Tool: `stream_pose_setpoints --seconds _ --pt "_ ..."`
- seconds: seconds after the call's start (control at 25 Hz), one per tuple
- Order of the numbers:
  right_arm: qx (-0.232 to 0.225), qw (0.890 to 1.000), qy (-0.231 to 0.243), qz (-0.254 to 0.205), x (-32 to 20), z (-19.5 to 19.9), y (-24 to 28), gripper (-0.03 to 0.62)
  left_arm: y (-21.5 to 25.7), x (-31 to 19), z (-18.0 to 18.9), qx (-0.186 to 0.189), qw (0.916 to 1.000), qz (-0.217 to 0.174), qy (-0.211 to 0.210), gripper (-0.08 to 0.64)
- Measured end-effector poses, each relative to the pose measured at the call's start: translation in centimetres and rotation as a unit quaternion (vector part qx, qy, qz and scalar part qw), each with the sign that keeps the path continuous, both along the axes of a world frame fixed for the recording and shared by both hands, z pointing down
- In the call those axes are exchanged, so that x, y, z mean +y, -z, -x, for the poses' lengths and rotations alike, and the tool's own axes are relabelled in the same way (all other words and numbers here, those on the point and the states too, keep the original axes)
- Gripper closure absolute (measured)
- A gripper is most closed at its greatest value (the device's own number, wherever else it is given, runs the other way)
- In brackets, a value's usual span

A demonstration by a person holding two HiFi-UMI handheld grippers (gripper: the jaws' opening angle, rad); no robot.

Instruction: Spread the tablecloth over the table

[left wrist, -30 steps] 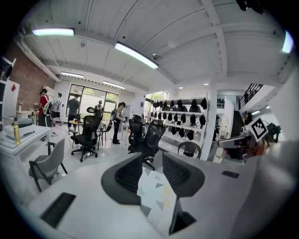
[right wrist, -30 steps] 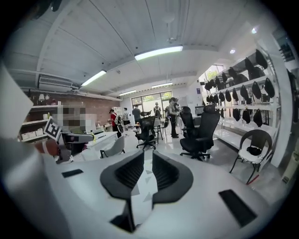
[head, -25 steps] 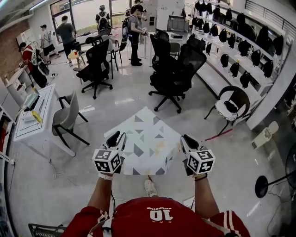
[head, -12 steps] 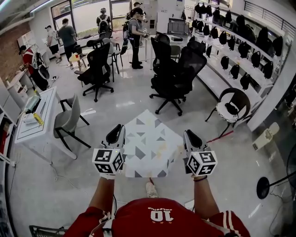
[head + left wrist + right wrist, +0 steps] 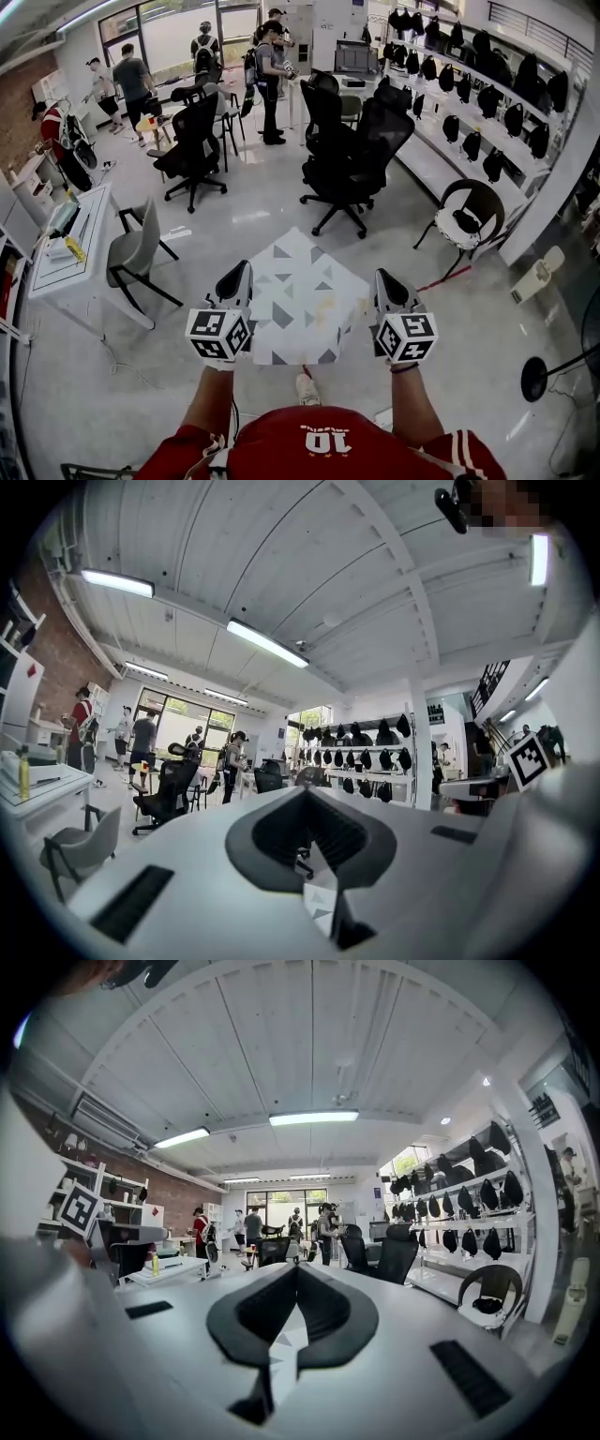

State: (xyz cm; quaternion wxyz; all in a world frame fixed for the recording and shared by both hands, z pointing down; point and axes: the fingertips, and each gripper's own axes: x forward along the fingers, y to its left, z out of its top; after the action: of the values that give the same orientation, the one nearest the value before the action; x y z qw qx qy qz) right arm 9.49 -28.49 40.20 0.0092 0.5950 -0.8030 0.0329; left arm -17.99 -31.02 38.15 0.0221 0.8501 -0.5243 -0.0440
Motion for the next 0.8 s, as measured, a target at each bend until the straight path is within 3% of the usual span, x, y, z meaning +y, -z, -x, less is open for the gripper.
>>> stream_pose_setpoints --seconds 0.8 --pt "0.015 1.0 0.011 0.019 0.1 1.0 -1.7 0.578 -1.6 0.1 0.5 -0.013 0.9996 0.024 0.005 0.551"
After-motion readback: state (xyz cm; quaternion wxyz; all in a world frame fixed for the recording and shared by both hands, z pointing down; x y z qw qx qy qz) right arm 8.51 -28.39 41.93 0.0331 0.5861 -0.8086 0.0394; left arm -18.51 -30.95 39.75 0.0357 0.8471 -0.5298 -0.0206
